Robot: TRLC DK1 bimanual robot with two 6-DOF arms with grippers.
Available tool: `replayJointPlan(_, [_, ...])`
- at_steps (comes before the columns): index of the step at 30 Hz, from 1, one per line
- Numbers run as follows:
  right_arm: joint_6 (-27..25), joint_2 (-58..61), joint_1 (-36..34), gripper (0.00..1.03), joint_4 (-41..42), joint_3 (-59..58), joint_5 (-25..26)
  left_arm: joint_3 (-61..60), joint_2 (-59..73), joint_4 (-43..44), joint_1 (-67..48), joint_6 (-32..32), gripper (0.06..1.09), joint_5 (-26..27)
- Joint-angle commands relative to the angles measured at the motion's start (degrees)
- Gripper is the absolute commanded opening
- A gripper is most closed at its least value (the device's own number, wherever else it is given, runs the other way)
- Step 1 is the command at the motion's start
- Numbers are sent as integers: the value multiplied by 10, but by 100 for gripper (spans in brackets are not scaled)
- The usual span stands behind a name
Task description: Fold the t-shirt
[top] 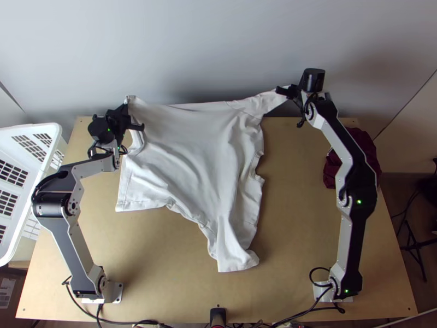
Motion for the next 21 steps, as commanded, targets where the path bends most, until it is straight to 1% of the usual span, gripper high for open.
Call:
replayJointPlan(1, [6,-109,22,3,-24,-138,2,-15,3,-3,-7,53,9,1])
replayJointPlan(6, [7,-185,40,3,-23,-236,2,-19,2,-3,1,70,9,2])
replayJointPlan(10, [17,-226,45,3,-29,-286,2,-28,1,-3,12,75,9,13])
replayJointPlan(17, [28,-259,68,3,-116,-305,-4,-31,-1,-1,35,76,9,35])
replayJointPlan(19, [37,-264,76,3,-147,-302,-31,-31,1,0,37,77,9,41])
replayJointPlan(21, [53,-267,83,3,-178,-297,-71,-28,7,3,39,76,9,42])
